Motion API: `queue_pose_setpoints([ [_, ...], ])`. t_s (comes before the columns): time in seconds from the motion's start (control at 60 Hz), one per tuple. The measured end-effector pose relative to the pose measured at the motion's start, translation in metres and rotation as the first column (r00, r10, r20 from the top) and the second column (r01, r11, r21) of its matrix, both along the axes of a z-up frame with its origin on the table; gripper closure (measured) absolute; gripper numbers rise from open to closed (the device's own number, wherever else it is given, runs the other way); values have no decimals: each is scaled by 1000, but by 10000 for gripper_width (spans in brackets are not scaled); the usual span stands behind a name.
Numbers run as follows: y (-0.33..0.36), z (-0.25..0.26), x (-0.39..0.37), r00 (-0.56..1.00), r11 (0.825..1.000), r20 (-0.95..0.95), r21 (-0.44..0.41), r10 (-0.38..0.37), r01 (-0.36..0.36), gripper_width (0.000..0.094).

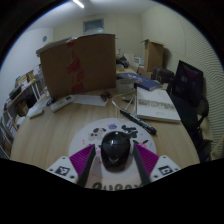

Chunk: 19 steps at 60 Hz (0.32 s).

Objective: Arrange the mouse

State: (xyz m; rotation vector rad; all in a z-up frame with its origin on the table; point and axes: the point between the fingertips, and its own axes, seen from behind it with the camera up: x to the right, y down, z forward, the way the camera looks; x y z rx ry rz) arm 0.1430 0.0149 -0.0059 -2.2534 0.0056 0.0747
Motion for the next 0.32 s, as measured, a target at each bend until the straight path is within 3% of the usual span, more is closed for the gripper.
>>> queue_pose_setpoints([
  [0.033, -5, 10, -2, 1000, 1000, -6, 9, -13, 13, 47],
  [0.117, -23, 40, -11, 999, 999, -30, 32, -38, 39, 99],
  [0.317, -105, 111, -35, 996, 994, -25, 73, -85, 87, 100],
])
